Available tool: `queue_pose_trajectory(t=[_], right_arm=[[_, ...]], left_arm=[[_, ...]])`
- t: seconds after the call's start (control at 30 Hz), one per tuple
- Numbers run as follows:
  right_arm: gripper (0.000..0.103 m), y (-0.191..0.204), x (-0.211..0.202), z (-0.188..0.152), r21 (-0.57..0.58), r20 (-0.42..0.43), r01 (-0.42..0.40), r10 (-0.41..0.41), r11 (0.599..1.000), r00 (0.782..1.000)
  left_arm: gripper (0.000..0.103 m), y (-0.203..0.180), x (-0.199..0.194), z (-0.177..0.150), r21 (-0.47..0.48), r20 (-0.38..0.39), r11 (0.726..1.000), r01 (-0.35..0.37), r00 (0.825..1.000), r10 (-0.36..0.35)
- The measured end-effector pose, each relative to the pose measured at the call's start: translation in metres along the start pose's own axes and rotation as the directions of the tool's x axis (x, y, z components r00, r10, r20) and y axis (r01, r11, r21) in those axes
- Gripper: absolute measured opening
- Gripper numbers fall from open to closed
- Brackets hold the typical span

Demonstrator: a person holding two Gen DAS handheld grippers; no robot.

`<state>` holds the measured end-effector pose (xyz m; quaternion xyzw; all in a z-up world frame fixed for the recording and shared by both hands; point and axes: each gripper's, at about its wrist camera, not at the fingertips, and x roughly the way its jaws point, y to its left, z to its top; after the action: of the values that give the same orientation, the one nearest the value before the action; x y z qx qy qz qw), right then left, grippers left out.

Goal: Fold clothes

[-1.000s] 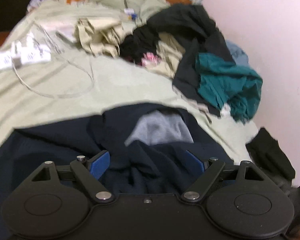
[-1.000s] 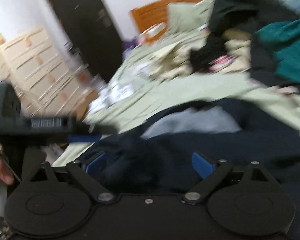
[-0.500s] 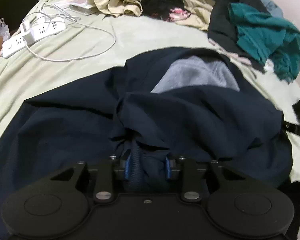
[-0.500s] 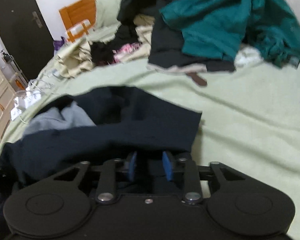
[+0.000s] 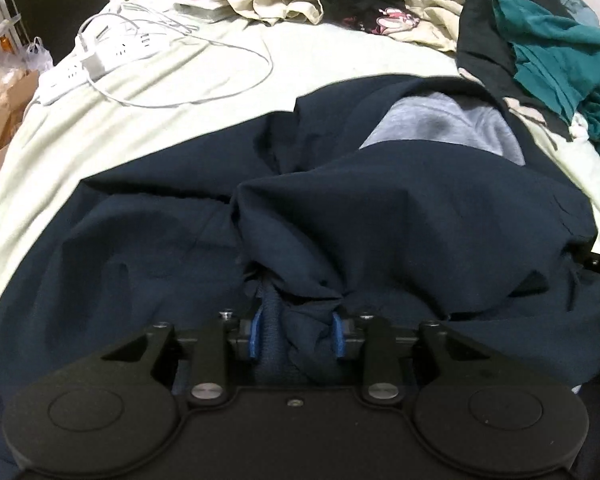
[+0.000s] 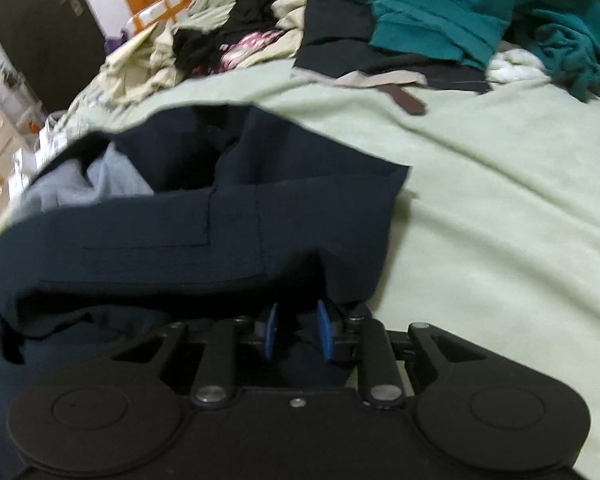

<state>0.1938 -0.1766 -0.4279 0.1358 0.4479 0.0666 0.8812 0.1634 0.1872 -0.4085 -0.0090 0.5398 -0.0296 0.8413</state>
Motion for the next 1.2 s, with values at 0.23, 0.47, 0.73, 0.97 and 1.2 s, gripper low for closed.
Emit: queue_pose_trajectory(t=[0.23,0.47,0.73,0.97,1.2], right_arm=[[0.027,0.002,-0.058,-0.014,-0.021,0.033,-0.087,0.087,0.996,0.996],[0.027,0.017,-0.044,-0.044,-0.152,-0.075,-0.099,0.089,0.983,0.993],[0.024,0.000,-0.036,-0.080,-0.148,-0.148,-0.058,0.036,0.987,0.988],[0.024,0.010,-0.049,-0.074,-0.219,-0.179,-0.040,0.001,0.975,0.984],[0.027,0.030,-0.106,-0.037,-0.213,-0.071,-0.089,0.076,0.973,0.995]], left_arm=[[0.054,-0.026,-0.081,0.024,0.174,0.210,0.984,-0.049,0.978,0.011],[0.039,-0.073,-0.049,0.018,0.319,0.174,0.947,0.022,0.981,-0.082],[0.037,-0.073,0.017,0.002,0.309,0.035,0.951,-0.009,0.999,-0.002],[0.037,-0.071,0.026,0.002,0.258,0.036,0.966,-0.015,0.999,0.006],[0.050,-0.042,-0.019,0.003,0.101,0.112,0.994,0.050,0.992,-0.061]])
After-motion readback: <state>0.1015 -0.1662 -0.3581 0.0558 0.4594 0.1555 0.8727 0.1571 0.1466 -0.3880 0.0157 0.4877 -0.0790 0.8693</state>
